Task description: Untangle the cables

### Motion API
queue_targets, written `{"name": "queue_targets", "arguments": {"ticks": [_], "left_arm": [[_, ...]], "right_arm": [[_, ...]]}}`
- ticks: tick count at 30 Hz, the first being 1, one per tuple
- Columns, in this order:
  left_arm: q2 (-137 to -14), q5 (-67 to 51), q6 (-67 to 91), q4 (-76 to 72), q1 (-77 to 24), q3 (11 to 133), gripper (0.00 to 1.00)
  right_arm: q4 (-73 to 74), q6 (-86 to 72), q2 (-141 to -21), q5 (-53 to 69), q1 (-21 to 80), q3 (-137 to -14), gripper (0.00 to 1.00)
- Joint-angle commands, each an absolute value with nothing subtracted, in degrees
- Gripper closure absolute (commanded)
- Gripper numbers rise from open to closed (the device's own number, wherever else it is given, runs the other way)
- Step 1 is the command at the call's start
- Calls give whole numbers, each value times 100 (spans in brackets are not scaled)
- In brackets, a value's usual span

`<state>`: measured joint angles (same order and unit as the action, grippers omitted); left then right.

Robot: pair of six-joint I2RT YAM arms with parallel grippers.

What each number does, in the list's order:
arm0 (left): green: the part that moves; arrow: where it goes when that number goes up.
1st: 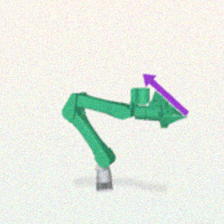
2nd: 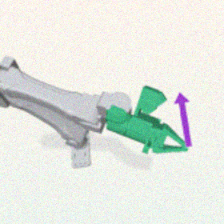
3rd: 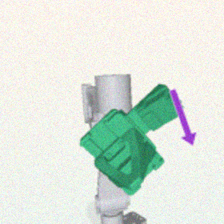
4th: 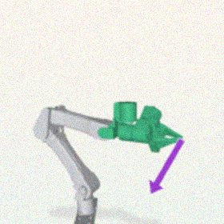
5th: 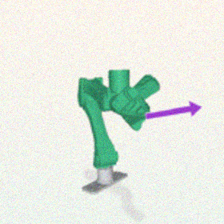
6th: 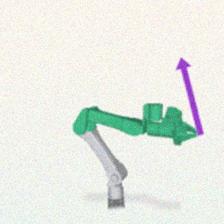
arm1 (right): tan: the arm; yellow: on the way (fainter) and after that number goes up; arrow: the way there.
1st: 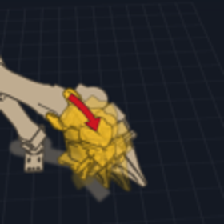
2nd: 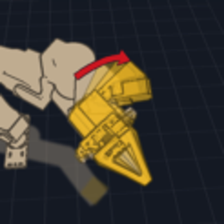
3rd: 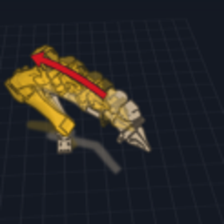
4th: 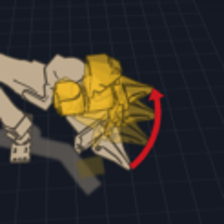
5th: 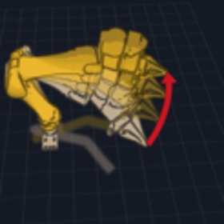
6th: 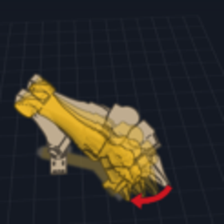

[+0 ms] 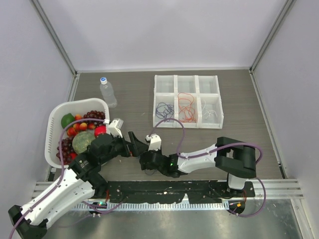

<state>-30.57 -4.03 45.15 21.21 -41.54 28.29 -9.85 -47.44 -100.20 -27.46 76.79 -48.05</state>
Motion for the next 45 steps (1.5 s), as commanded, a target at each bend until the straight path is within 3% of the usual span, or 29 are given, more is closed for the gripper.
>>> {"name": "queue_targets", "arguments": {"ticks": [1, 4, 7, 10, 11, 20, 28, 34, 38, 45], "left_arm": [[-3041, -325, 4412, 2109, -4157, 3067, 0], [-2831, -185, 4360, 2258, -4157, 3172, 0], [-2567, 139, 4272, 2416, -4157, 3252, 0], [-2321, 386, 4210, 2548, -4157, 3305, 0], [-2259, 448, 4201, 2575, -4157, 3313, 0], [-2162, 633, 4017, 2365, -4157, 3252, 0], [-2294, -148, 3631, 1916, -4157, 3041, 0], [-2242, -378, 3138, 1925, -4201, 3103, 0], [-2136, -430, 3295, 1767, -4368, 2962, 0], [-1969, -211, 3314, 1749, -4605, 2690, 0]], "right_arm": [[-228, -4737, -10274, -3392, 7717, -4922, 44], [-237, -4764, -10292, -3542, 7717, -4939, 64], [-281, -4781, -10213, -3699, 7717, -4904, 76], [-281, -4755, -9959, -3875, 7717, -4756, 97], [-281, -4737, -9871, -3954, 7708, -4720, 99], [-194, -4149, -7964, -4131, 7322, -4359, 99], [-272, -3236, -6724, -3596, 5242, -4763, 99], [-334, -2997, -7678, -2586, 3458, -5905, 99], [-53, -2848, -8829, -2427, 2771, -7082, 99], [675, -3304, -10888, -1047, 1882, -9181, 99]]}}
